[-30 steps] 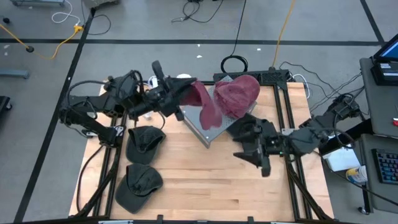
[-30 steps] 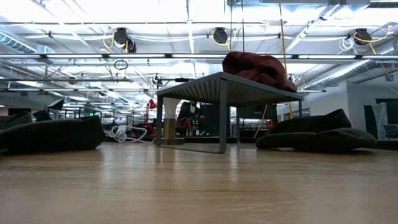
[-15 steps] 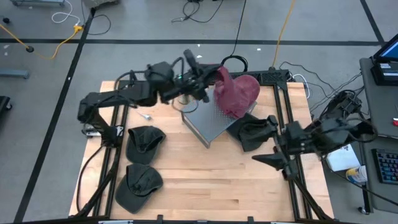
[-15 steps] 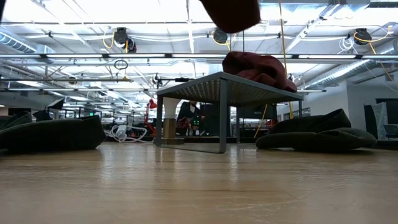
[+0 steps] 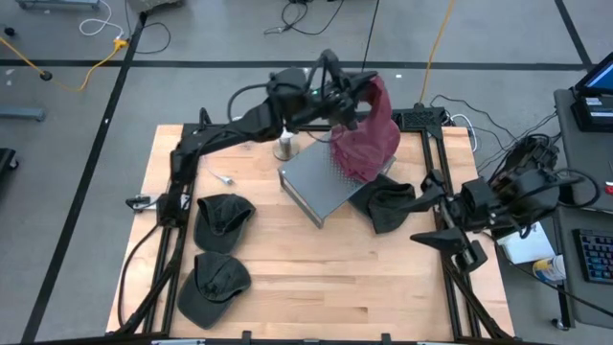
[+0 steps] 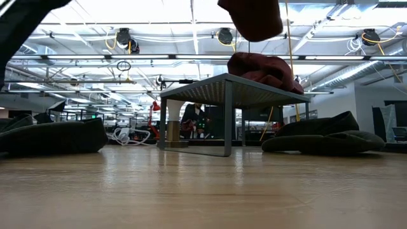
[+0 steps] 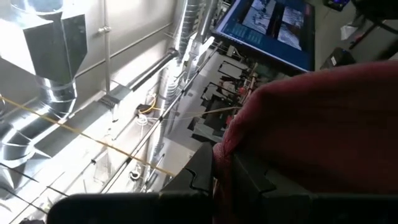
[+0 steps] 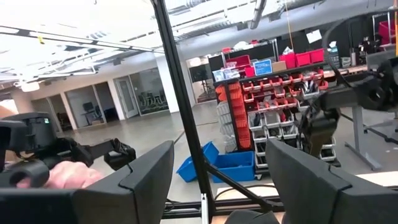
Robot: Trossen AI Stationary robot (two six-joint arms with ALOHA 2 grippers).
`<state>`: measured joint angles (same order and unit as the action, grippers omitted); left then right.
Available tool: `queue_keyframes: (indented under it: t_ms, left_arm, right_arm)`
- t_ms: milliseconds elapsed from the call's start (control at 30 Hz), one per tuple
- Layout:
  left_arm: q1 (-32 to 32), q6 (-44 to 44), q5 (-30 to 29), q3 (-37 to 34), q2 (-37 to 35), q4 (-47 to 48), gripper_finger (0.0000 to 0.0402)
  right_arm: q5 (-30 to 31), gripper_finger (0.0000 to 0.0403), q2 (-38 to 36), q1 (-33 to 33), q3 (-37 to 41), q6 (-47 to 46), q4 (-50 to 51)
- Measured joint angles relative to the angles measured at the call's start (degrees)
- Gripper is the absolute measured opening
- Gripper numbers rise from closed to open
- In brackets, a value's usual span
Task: Pick & Place hat
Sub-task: Stack the red cap on top of the red cap on the shelf
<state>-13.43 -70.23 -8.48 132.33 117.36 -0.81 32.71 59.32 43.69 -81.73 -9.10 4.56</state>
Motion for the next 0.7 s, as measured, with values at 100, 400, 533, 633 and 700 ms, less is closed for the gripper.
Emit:
queue_keyframes:
  t_ms: [100,400,533,633,700]
  left_arm:
    - [-1.2,1.2,0.9,2.3,2.2,-0.1,0.0026]
    - [-2.7,5.6,1.0,0.5,3.4,2.1,0.0026]
    - [-2.8,6.5,0.5,-1.8,3.5,2.5,0.0026]
    - [-2.8,6.7,0.4,-3.6,3.4,2.0,0.0026]
    - [-2.8,7.6,-0.2,-5.0,3.4,1.5,0.0026]
  right_arm:
    - [0.0,0.0247,-0.5,0.0,0.0,1.0,0.0]
    - [0.0,0.0247,-1.9,0.0,0.0,1.3,1.4]
    - [0.0,0.0247,-1.9,0.0,0.0,1.5,3.3]
    - [0.0,0.0247,-1.9,0.0,0.0,1.5,4.3]
    - [0.0,0.0247,-1.9,0.0,0.0,1.5,4.4]
